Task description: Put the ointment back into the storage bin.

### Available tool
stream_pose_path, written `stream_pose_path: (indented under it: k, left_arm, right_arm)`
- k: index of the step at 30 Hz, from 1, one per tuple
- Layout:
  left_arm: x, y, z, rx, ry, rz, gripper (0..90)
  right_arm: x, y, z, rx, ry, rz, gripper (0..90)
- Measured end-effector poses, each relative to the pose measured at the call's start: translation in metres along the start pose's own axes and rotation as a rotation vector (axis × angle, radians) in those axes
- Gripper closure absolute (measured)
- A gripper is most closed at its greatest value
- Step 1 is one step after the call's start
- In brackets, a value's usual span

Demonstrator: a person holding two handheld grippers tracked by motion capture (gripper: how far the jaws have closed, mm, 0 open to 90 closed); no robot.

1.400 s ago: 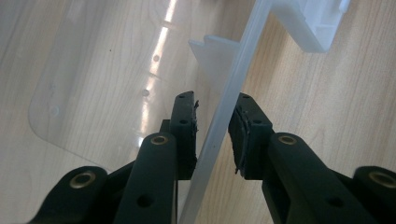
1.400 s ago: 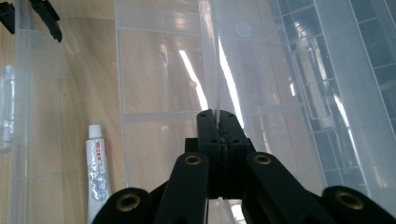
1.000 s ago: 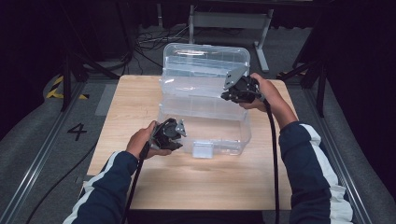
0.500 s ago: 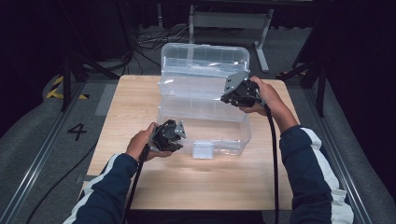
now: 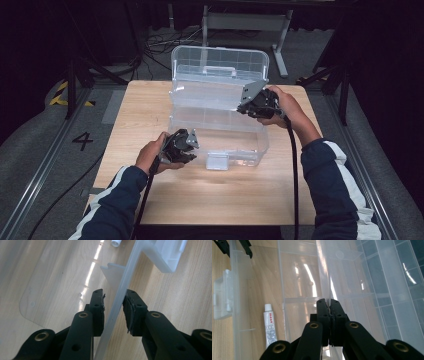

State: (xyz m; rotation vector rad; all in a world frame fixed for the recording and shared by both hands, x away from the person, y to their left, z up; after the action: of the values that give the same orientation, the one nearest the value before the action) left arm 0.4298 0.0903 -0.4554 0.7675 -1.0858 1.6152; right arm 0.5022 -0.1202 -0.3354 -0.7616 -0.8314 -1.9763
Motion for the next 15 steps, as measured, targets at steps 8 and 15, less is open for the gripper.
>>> stream_pose_path:
  k: [8, 15]
  left_arm:
    - [-0.0011, 0.0005, 0.0038, -0.008, 0.011, 0.014, 70.4]
    - [-0.0026, -0.0004, 0.0076, -0.006, 0.009, 0.026, 71.0]
  right_arm:
    - [-0.0019, 0.0008, 0.0014, 0.019, -0.002, -0.014, 87.5]
    - [-0.0052, 0.0065, 0.0038, 0.027, -0.007, -0.028, 86.5]
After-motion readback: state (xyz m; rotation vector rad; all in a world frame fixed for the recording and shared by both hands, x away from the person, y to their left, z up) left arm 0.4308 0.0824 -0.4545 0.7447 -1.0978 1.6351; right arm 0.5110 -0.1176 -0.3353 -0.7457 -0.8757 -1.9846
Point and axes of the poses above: each handheld gripper's, and its own axes: x roughly backward along the jaws, z roughly out of its top, y roughly to its right, the point moved 6 cm from there along -x, roughly forward along the jaws, and after that the axes turned 15 degrees about -x, right-handed, at the moved point
